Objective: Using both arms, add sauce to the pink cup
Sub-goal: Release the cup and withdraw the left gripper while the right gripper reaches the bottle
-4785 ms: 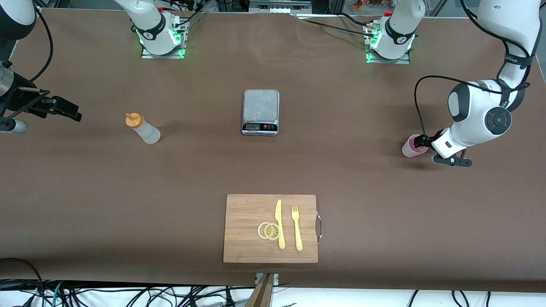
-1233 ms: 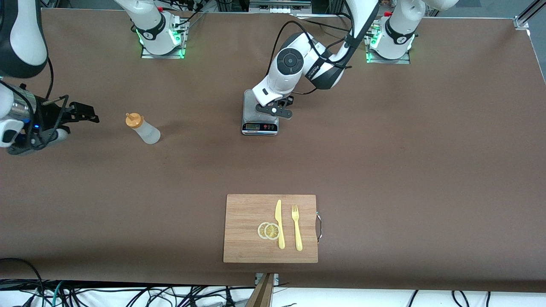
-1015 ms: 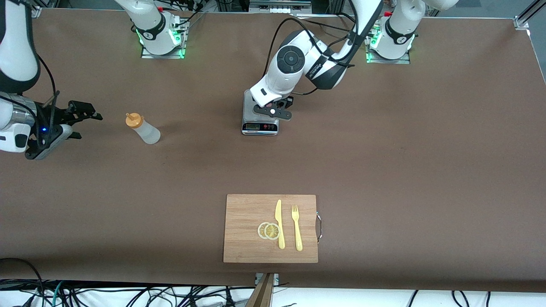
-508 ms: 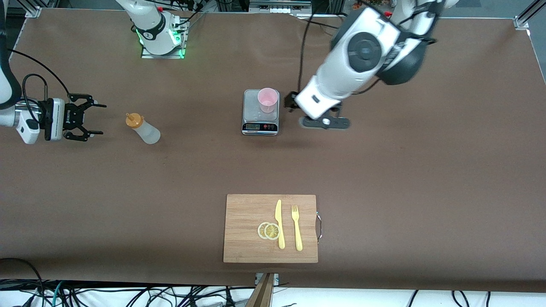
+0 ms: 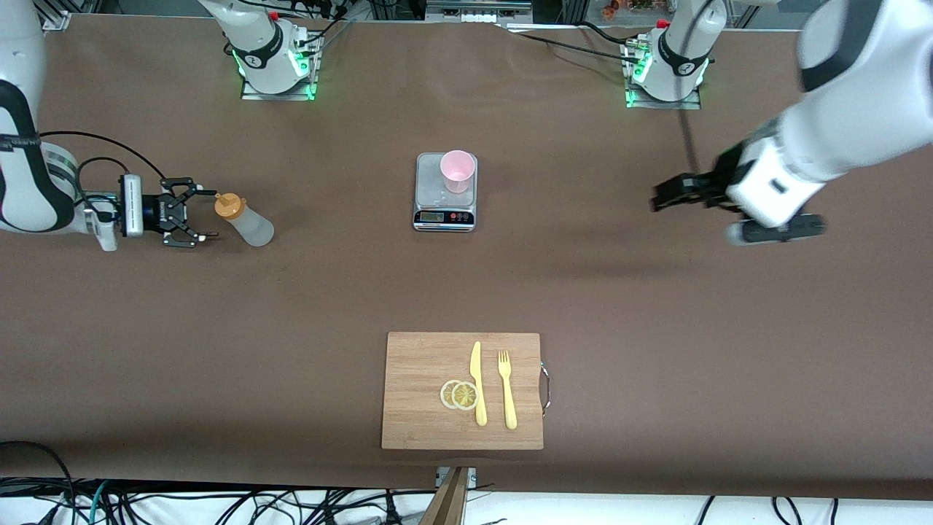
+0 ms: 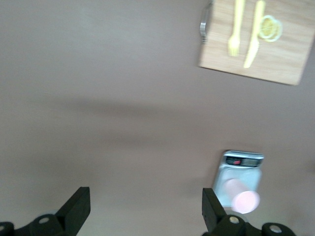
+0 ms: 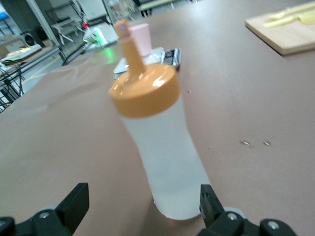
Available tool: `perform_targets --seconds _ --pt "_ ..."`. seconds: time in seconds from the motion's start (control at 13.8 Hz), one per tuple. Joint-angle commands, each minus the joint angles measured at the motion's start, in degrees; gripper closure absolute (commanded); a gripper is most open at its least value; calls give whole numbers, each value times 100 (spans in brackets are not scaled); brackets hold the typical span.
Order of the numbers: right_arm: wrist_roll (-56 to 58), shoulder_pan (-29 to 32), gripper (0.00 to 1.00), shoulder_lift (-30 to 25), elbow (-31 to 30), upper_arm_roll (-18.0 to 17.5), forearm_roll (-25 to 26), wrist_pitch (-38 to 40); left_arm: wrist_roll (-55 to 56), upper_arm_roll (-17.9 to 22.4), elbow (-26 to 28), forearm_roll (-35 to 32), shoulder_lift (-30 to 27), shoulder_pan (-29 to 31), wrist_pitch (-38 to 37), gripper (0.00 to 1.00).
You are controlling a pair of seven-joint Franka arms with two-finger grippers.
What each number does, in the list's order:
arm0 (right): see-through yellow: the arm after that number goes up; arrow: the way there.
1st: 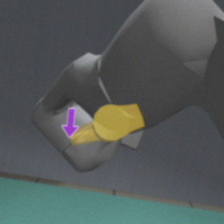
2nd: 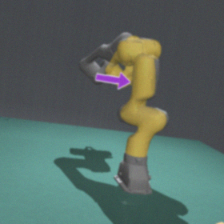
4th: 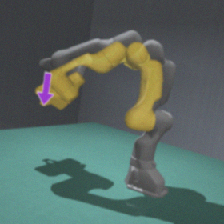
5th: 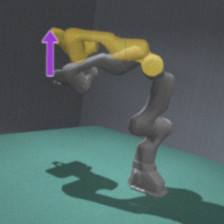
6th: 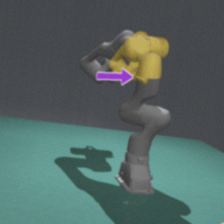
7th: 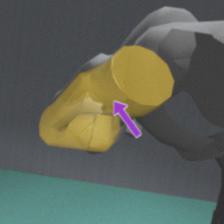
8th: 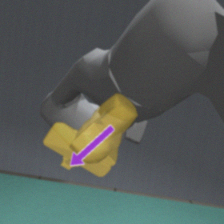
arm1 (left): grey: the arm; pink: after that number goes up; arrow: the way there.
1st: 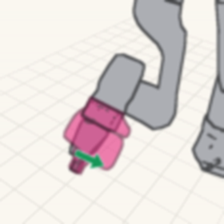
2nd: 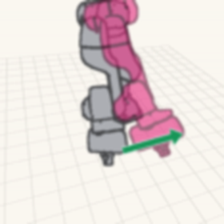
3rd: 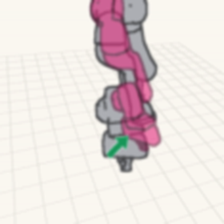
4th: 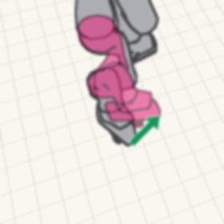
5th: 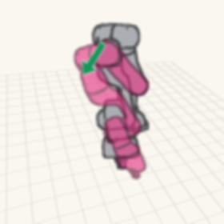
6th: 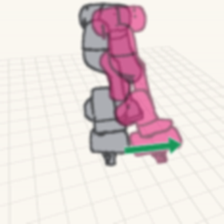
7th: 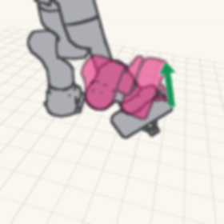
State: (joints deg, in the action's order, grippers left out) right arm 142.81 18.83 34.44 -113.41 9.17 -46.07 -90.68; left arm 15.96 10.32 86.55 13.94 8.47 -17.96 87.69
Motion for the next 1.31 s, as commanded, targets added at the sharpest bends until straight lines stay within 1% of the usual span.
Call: perform_targets --seconds 0.0,0.15,0.22,0.29,0.36,0.44,0.65,0.8,0.94,1.09,1.16,1.23 --pt "588 59 0 535 493 32 -236 593 -863 -144 -288 -382 -3 554 -541 0" --pt "940 -2 0 834 731 -3 -236 892 -1321 -275 -297 -759 -99 880 -648 0" --pt "1098 -81 0 975 837 -12 -297 1042 -1532 -528 -297 -927 -126 1160 -692 0" --pt "1160 -99 0 1090 959 -90 -315 1121 -1647 -818 -297 -1094 -135 1468 -770 0" --pt "1170 -99 0 1178 1091 -222 -315 1174 -1683 -1038 -288 -1269 -196 1645 -806 0" --pt "1170 -99 0 1222 1162 -284 -315 1210 -1683 -1128 -262 -1367 -240 1699 -850 0" --pt "1161 -108 0 1275 1241 -504 -315 1193 -1666 -1137 -253 -1350 -232 1682 -938 0" --pt "1135 -160 0 1284 1286 -539 -332 1201 -1683 -1120 -288 -1359 -170 1655 -982 0" --pt "1117 -178 0 1380 1373 -653 -350 1201 -1692 -1120 -288 -1350 -126 1664 -982 0" --pt "1100 -196 0 1398 1374 -654 -367 1193 -1683 -1120 -297 -1333 -117 1655 -982 0" --pt "969 -196 1 1398 1374 -662 -367 1201 -1683 -1120 -297 -1315 -109 1655 -982 0" --pt "846 -205 8 1398 1374 -654 -350 1184 -1692 -1120 -297 -1315 -82 1655 -982 0"
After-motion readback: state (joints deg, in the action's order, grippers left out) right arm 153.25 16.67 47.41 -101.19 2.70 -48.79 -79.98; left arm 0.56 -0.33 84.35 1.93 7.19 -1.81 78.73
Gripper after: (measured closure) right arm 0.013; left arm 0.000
